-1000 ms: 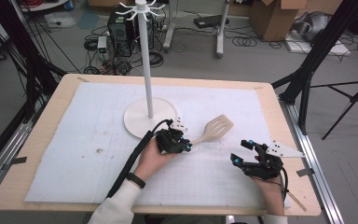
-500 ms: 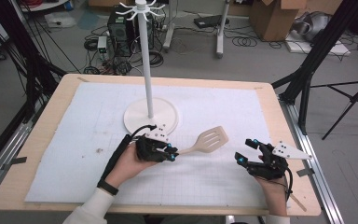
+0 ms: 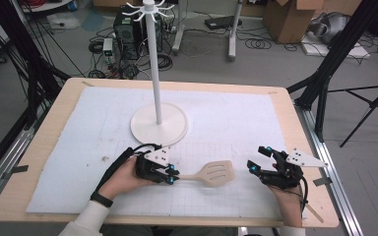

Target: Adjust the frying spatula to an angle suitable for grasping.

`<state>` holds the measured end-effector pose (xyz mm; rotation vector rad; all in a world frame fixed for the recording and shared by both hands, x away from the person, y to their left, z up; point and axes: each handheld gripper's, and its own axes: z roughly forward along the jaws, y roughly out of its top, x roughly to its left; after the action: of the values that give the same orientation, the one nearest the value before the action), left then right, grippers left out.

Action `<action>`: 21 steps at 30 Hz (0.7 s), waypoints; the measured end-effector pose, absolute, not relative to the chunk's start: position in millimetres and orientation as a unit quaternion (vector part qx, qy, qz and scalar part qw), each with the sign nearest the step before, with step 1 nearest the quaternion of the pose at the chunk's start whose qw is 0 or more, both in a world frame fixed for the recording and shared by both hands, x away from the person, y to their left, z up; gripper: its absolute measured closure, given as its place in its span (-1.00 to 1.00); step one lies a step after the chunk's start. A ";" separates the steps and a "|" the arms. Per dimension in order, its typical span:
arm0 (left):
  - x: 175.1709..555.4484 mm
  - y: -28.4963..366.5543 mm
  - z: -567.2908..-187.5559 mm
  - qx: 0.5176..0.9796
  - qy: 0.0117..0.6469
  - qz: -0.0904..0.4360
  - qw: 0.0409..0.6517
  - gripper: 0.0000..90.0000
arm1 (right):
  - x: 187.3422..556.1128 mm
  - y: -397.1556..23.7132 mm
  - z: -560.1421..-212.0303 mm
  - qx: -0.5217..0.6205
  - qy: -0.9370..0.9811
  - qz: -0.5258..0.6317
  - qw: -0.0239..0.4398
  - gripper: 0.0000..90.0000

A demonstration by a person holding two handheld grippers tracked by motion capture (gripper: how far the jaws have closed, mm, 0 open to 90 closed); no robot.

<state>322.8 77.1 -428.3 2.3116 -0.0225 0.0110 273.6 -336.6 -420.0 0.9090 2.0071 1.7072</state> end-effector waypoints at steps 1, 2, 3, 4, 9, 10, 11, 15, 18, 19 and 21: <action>323.4 76.5 -429.9 0.917 -0.019 0.006 0.399 0.71 | 273.6 -335.9 -420.1 0.323 0.708 0.603 0.175 -0.47; 323.5 75.7 -432.1 0.917 -0.020 0.005 0.398 0.71 | 273.7 -335.8 -420.2 0.322 0.709 0.602 0.175 -0.47; 324.6 75.3 -433.3 0.919 -0.024 0.008 0.392 0.71 | 274.0 -335.7 -420.3 0.321 0.710 0.602 0.176 -0.47; 325.4 74.7 -434.8 0.920 -0.024 0.012 0.390 0.71 | 274.2 -335.4 -420.4 0.320 0.709 0.603 0.177 -0.47; 326.2 74.6 -435.1 0.920 -0.014 0.017 0.391 0.70 | 274.7 -334.6 -420.9 0.321 0.712 0.600 0.174 -0.47; 326.3 74.7 -434.4 0.921 -0.013 0.020 0.390 0.69 | 275.0 -334.1 -421.1 0.320 0.712 0.600 0.175 -0.47; 325.9 75.0 -433.8 0.917 -0.007 0.021 0.398 0.67 | 274.9 -333.6 -421.0 0.320 0.712 0.601 0.173 -0.47; 327.7 79.9 -426.5 0.905 0.036 0.024 0.424 0.17 | 274.9 -333.3 -421.1 0.320 0.712 0.600 0.174 -0.47; 328.5 87.3 -419.6 0.896 0.057 0.015 0.441 -0.12 | 274.6 -333.2 -420.7 0.320 0.712 0.600 0.174 -0.47; 328.1 91.2 -415.9 0.892 0.059 0.019 0.448 -0.15 | 274.6 -333.1 -420.7 0.320 0.712 0.601 0.174 -0.47; 325.8 99.6 -408.6 0.881 0.069 0.029 0.467 -0.26 | 274.8 -332.9 -420.6 0.317 0.713 0.600 0.175 -0.47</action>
<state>325.8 99.6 -408.6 2.1614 0.1690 0.0717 274.8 -332.9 -420.6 0.8994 2.0211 1.6997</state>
